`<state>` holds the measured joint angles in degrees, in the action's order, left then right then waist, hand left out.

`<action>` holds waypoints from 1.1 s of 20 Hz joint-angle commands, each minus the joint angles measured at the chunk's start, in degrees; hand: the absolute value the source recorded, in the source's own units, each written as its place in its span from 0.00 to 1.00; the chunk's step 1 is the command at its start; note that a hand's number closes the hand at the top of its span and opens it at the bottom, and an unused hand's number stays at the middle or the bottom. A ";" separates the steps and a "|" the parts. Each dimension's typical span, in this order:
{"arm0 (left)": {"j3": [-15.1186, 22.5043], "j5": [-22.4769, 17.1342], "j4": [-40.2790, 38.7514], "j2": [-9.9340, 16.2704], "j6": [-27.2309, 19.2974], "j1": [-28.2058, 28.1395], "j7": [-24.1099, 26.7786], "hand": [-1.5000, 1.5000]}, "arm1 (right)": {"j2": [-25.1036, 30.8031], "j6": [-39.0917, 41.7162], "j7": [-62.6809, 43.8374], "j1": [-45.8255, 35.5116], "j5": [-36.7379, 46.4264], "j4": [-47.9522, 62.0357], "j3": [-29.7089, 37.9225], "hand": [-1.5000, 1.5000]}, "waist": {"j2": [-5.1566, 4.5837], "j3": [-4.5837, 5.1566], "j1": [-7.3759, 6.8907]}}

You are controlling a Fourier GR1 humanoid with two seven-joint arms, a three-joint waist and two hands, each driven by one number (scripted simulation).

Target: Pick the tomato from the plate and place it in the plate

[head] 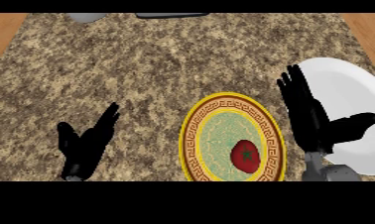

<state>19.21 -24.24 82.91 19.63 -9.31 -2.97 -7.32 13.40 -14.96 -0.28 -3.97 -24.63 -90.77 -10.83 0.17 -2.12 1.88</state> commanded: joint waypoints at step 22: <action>-3.42 11.34 0.17 1.15 -12.93 4.07 -0.28 0.50 | 8.19 -12.61 20.61 26.29 33.06 -13.86 -17.94 0.00 | 0.04 2.16 -1.34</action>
<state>15.97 -13.61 82.27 20.98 -21.92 1.84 -7.96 17.93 -28.16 18.63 16.67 2.59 -102.67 -24.17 0.31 -0.01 1.11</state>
